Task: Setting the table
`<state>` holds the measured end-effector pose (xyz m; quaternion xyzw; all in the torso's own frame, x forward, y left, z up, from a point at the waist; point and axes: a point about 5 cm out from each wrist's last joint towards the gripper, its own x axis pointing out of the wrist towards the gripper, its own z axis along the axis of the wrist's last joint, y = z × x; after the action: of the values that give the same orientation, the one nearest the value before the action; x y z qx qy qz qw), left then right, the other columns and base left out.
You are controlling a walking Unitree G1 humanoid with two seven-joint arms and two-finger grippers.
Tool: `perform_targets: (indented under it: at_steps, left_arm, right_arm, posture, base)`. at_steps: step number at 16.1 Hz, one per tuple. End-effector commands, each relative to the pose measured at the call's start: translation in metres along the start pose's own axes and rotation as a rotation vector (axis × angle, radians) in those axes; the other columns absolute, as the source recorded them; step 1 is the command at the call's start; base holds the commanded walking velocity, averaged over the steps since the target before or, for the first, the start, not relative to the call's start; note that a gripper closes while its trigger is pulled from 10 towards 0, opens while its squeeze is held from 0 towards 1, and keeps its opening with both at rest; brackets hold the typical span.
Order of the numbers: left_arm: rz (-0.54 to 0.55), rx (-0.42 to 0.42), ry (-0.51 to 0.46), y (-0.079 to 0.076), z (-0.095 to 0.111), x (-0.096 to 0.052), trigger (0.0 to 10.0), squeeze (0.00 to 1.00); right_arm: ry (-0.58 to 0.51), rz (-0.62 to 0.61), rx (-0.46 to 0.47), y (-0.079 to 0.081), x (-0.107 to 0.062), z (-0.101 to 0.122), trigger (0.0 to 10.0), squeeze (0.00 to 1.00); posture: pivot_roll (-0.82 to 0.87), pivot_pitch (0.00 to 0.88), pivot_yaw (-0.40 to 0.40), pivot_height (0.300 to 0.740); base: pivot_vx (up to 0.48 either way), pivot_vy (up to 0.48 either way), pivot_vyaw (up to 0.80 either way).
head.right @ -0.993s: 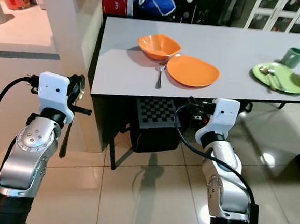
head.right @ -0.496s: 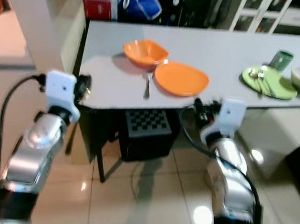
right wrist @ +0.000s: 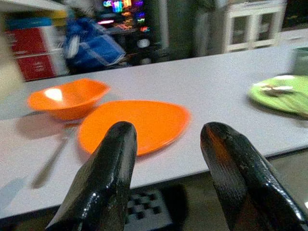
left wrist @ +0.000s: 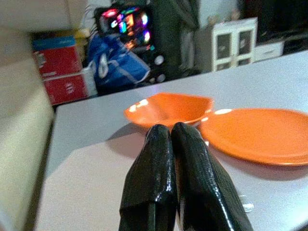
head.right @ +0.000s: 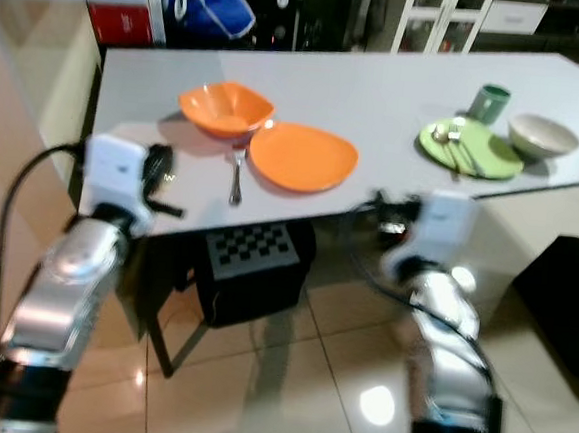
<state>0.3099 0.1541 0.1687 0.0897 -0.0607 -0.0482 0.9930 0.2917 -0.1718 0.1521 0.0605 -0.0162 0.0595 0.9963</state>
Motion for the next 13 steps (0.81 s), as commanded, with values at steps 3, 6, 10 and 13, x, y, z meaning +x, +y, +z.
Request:
perform_targets:
  at_steps: [3, 6, 10, 13]
  left_arm:
    - [-0.020, -0.018, -0.012, -0.004, 0.005, 0.005, 10.0, 0.00]
    - [-0.035, -0.033, -0.004, -0.005, 0.002, 0.008, 10.0, 0.00]
    - [-0.040, -0.046, 0.009, -0.005, -0.002, 0.007, 10.0, 0.00]
    - [-0.057, -0.072, 0.007, -0.005, 0.000, 0.009, 10.0, 0.00]
  right_arm:
    - [0.004, 0.011, -0.002, 0.000, -0.002, 0.001, 10.0, 0.00]
    - [0.010, 0.023, -0.018, 0.001, -0.009, 0.001, 10.0, 0.00]
    - [0.019, 0.018, -0.021, -0.001, -0.010, -0.002, 10.0, 0.00]
    - [0.013, 0.045, -0.032, 0.006, -0.011, 0.000, 10.0, 0.00]
  posture:
    - [0.03, 0.000, -0.008, 0.740]
    - [0.01, 0.000, 0.006, 0.740]
    - [0.03, 0.000, 0.003, 0.740]
    - [0.01, 0.000, 0.025, 0.740]
  base:
    - [0.320, 0.000, 0.00]
    - [0.319, 0.000, 0.00]
    - [0.325, 0.000, 0.00]
    - [0.330, 0.000, 0.00]
